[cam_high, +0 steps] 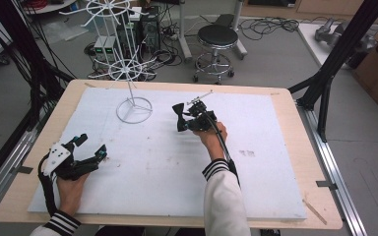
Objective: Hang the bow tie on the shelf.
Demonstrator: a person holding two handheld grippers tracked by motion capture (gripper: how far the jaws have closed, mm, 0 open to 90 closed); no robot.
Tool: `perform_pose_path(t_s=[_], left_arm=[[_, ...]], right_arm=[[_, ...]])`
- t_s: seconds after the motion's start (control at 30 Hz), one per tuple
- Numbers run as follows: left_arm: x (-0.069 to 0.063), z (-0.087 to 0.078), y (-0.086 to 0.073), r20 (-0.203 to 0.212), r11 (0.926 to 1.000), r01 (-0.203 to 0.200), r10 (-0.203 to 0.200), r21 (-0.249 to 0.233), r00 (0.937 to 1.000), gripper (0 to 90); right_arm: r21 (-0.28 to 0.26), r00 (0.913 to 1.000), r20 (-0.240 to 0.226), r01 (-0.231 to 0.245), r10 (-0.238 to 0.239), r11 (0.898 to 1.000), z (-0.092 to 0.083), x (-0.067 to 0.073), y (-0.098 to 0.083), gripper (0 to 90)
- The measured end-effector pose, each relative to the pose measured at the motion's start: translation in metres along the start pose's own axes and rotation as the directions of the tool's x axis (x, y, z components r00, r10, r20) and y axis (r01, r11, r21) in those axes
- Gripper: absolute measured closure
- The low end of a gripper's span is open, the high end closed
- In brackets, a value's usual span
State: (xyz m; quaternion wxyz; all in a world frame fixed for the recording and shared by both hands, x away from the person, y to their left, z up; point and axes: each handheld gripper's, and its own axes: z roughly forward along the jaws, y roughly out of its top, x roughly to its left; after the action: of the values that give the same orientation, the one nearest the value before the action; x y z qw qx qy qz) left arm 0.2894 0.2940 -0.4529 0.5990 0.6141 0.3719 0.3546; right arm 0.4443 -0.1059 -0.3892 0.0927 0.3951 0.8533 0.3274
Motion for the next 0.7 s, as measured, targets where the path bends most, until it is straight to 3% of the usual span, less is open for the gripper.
perform_pose_path(t_s=[0.17, 0.33, 0.53, 0.7], left_arm=[[0.0, 0.0, 0.0, 0.001, 1.0, -0.003, 0.003, 0.001, 1.0, 16.9], [0.0, 0.0, 0.0, 0.001, 1.0, 0.0, 0.0, 0.0, 1.0, 16.9], [0.0, 0.0, 0.0, 0.001, 1.0, 0.001, -0.001, -0.001, 1.0, 16.9], [0.0, 0.0, 0.0, 0.0, 1.0, 0.001, -0.001, -0.001, 1.0, 16.9]], right_arm=[[-0.082, 1.0, -0.003, -0.008, 0.008, 0.997, -0.013, 0.003, 0.003, 83.2], [-0.128, 0.9998, 0.001, -0.018, 0.018, 0.992, -0.021, 0.002, 0.005, 83.2], [-0.211, 0.9991, 0.007, -0.038, 0.041, 0.977, -0.034, 0.002, 0.01, 83.3], [-0.223, 0.9988, 0.008, -0.045, 0.048, 0.974, -0.039, 0.004, 0.015, 83.2]])
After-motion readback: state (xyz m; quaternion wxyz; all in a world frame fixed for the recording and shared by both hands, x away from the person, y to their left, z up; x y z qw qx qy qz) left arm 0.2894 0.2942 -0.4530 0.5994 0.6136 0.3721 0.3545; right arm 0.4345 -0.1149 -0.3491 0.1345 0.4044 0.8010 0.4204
